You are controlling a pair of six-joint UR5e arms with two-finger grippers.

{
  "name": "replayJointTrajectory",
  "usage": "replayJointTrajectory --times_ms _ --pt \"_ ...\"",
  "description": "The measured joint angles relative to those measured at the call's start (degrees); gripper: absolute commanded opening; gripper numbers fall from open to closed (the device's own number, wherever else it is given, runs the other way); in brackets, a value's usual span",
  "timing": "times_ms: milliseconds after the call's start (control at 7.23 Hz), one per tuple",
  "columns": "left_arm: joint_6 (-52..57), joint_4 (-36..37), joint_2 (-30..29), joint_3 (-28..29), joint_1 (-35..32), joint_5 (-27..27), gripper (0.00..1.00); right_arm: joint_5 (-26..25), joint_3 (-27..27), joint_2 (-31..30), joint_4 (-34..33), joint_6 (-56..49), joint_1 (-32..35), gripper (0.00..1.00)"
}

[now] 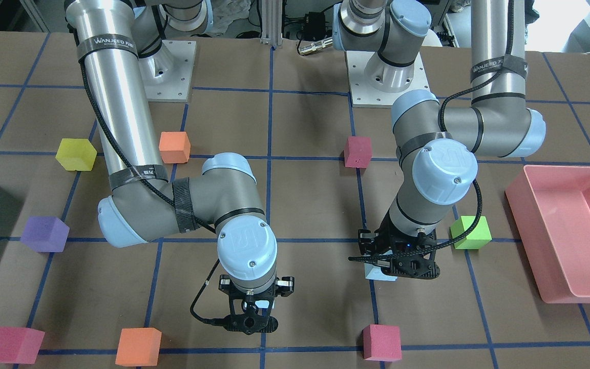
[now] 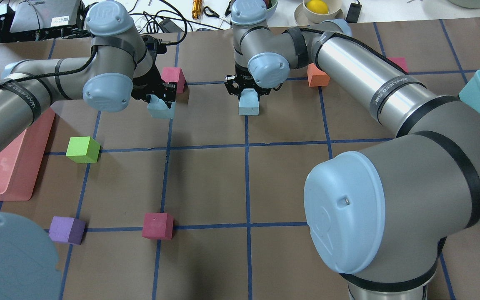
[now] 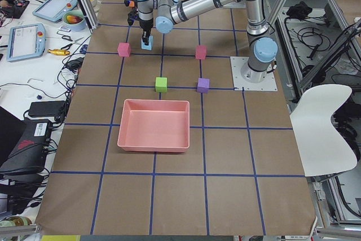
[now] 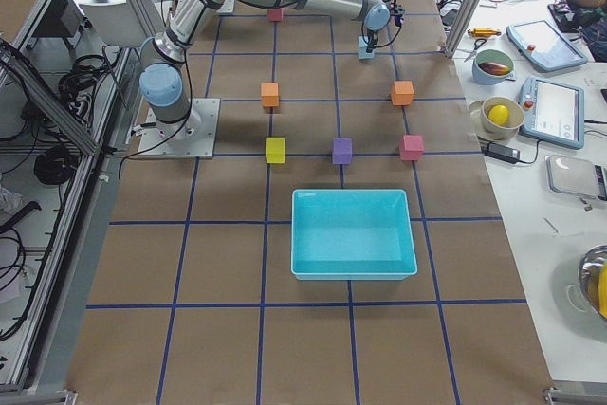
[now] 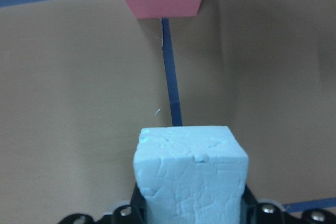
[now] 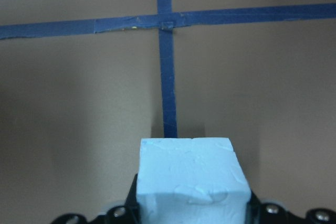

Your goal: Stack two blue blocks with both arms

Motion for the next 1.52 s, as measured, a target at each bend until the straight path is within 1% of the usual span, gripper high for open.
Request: replayJointTrajectory --times_ms 277,553,830,1106,1383,1521 --pt "-0.09 -2.74 -0.35 2.96 0.04 -0.02 0.0 -0.19 -0.08 -0.01 -0.45 -0.8 -0.01 1.0" --pt "-0.52 -3.62 -0.48 4.58 0.0 -0.08 0.0 -0.44 -0.75 -0.64 -0.39 -0.57 -0.17 1.0" --pt "-1.79 -5.5 -0.74 7.1 -0.18 -0.82 0.0 -0.42 -1.61 -2.71 1.11 -0.42 -1.02 1.0" --pt "-5.87 -8.2 -2.44 11.86 -1.72 -3.72 0.0 -0.26 -1.32 -8.46 6.81 -1.25 -6.11 1.0" --pt "-11.25 -9.54 -5.93 17.31 -5.62 -4.48 0.0 -0.36 -0.77 -15.56 15.71 -5.69 -11.46 1.0" --pt "-14.16 -9.69 -7.76 19.56 -8.14 -4.47 0.0 -0.72 -0.01 -19.06 19.72 -8.56 -13.06 1.0"
